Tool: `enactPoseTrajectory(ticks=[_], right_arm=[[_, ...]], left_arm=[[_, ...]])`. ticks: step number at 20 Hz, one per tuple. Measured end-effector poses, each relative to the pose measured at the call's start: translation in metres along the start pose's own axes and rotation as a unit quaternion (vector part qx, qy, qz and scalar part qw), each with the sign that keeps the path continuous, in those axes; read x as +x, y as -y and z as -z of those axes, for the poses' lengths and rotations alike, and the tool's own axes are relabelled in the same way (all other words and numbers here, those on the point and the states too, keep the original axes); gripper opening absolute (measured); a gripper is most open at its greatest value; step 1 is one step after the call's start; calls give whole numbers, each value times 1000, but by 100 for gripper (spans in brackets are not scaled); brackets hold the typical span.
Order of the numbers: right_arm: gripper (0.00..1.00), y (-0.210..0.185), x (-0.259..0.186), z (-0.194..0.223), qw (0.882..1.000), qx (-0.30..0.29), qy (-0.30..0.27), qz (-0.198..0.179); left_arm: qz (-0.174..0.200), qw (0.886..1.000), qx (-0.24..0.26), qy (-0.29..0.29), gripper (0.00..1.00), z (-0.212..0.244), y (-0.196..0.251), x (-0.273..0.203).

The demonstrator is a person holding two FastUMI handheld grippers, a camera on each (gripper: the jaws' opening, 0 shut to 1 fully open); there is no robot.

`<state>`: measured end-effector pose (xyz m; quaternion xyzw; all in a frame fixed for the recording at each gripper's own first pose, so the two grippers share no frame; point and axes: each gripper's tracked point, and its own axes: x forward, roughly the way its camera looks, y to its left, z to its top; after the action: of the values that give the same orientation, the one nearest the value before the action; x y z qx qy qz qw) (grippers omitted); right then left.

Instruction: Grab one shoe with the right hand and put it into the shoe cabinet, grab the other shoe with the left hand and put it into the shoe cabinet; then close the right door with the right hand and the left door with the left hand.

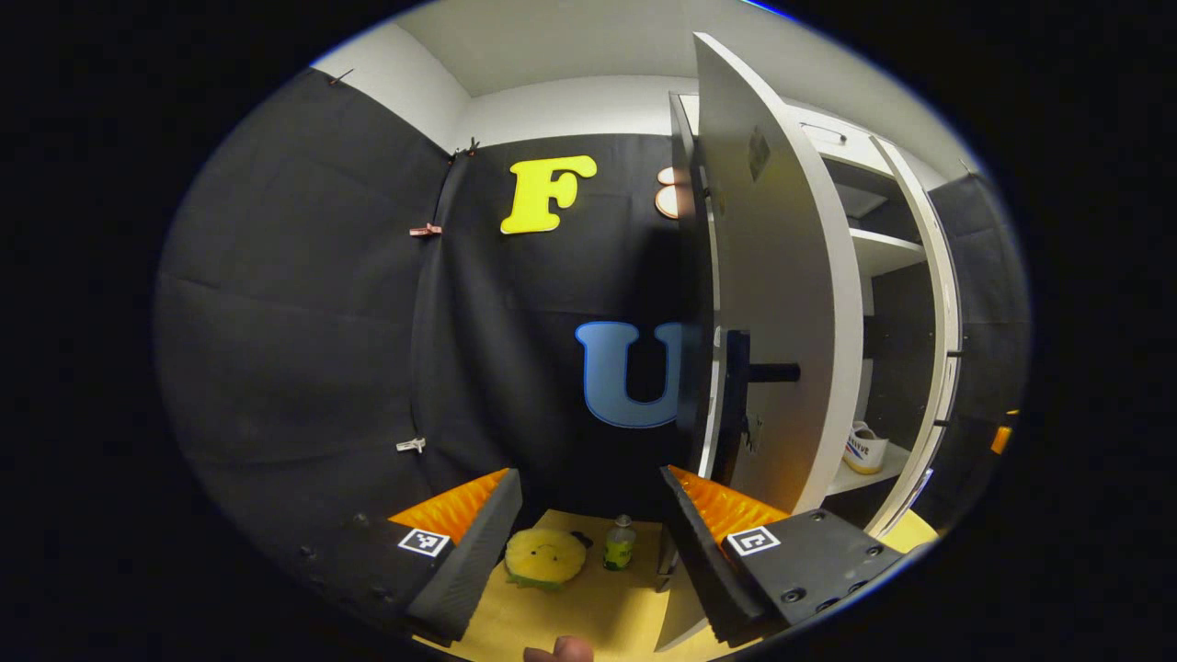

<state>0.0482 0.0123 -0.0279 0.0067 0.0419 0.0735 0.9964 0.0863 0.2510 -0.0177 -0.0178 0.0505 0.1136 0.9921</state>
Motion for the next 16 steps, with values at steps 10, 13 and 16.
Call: enactPoseTrajectory(ticks=[10, 13, 16], right_arm=[[97, 25, -12, 3, 1000, 16, 1, -3], [96, 37, -22, 0, 1000, 22, 5, -2], [96, 48, -30, -3, 1000, 22, 9, -1]], left_arm=[[20, 1000, 5, 4, 88, -3, 44, -7], [51, 999, 13, 5, 88, -4, 85, -12], [99, 995, 8, 5, 89, -4, 136, -11]])
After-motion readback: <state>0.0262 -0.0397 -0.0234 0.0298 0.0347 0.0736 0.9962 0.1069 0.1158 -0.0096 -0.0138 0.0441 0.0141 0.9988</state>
